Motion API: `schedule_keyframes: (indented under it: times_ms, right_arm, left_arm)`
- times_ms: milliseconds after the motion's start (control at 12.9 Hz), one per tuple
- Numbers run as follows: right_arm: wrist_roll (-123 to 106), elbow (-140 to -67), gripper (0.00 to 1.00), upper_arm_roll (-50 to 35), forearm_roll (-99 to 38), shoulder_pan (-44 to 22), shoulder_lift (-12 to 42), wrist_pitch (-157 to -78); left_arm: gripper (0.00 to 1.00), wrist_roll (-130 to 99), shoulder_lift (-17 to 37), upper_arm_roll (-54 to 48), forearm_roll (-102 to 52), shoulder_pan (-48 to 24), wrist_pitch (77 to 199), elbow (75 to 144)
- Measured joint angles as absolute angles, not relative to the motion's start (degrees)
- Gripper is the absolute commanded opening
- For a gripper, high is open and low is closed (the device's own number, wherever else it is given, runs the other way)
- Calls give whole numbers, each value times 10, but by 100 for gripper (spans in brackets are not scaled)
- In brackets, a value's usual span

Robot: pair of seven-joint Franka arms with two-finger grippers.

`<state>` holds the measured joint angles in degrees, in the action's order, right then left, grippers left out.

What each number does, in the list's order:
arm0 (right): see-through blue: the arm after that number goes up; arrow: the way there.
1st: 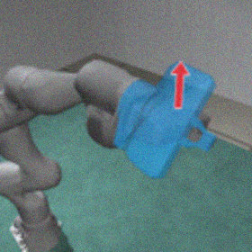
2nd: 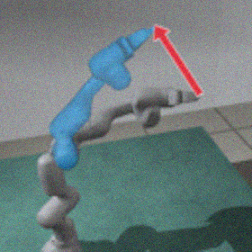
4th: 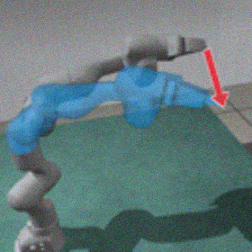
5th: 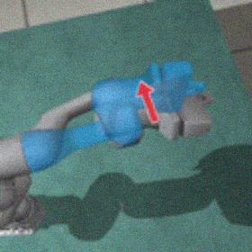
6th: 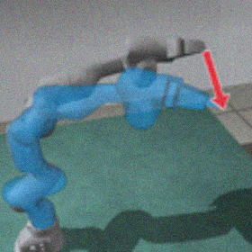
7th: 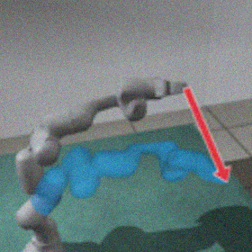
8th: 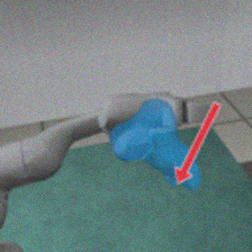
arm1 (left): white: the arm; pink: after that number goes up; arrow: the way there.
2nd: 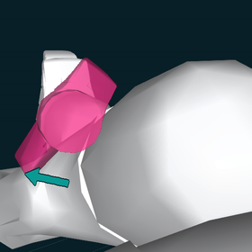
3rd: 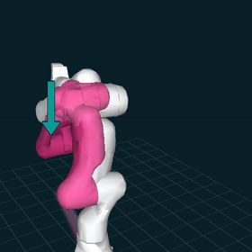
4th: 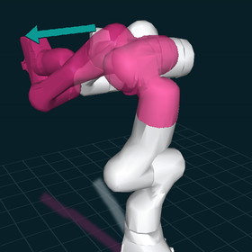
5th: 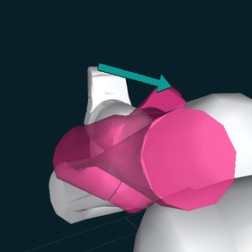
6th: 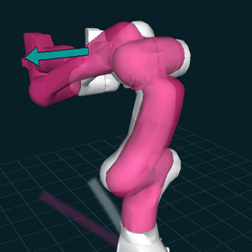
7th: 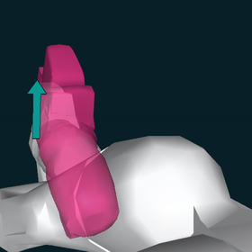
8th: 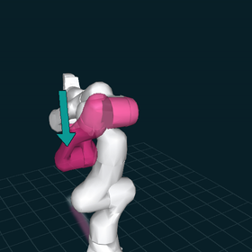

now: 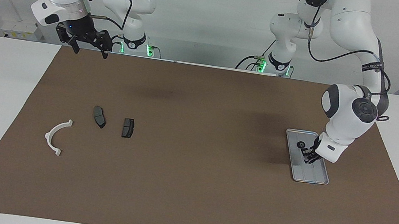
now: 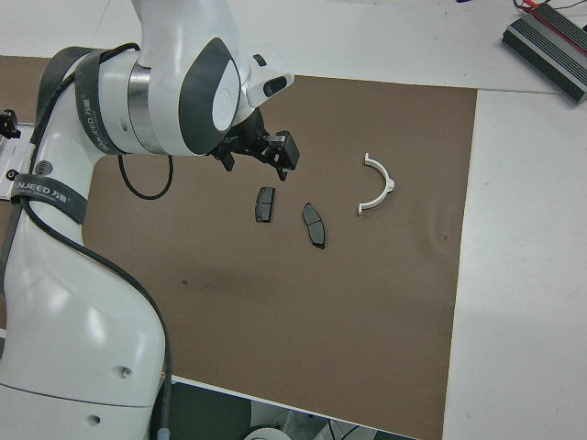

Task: Pick bearing gear from pile to tray
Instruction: 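Carry the second gear with the left gripper over the tray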

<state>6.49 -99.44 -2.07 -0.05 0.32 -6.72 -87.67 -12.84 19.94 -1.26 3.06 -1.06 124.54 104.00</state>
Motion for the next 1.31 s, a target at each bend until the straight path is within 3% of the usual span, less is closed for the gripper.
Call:
schedule_keyframes:
  times_ms: [1005,1237,1314]
  right_arm:
    - [65,-994,98,-20,0,4,-67,-889]
    - [65,-994,98,-20,0,4,-67,-889]
    - [65,-994,98,-20,0,4,-67,-889]
  left_arm:
    - [0,-125,224,-14,31,13,1276,1071]
    - [5,-125,224,-15,31,19,1283,1077]
    - [18,-125,224,-15,31,19,1283,1077]
